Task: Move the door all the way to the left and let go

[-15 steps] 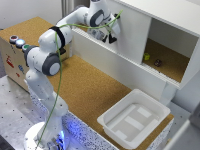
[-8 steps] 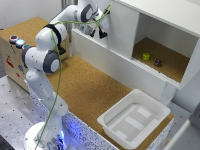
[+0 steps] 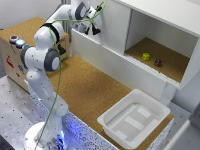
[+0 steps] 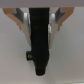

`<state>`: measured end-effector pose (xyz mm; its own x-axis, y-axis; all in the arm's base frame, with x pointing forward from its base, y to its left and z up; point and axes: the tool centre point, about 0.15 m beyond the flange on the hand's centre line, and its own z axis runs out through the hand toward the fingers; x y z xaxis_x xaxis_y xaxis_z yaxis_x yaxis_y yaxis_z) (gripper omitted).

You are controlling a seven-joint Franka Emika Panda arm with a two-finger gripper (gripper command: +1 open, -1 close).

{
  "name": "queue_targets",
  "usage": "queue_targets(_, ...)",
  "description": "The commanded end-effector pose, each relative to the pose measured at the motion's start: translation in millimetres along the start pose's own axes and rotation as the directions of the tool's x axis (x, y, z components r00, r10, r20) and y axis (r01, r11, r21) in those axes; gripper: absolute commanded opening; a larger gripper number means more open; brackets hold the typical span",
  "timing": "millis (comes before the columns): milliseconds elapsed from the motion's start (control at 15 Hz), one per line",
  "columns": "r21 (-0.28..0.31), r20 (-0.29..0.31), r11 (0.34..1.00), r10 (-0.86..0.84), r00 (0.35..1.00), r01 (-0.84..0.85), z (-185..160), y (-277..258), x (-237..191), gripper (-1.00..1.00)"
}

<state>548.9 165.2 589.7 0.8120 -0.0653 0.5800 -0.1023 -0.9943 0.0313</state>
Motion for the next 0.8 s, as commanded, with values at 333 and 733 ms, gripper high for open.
queue_targets(333,-0.025,0.077,0.996,0.088,0.993,-0.086,-25,-6,-63,1.00)
queue_targets(733,-0.101,0.149,0.985,0.151,0.977,-0.136,-31,33,-100,1.00)
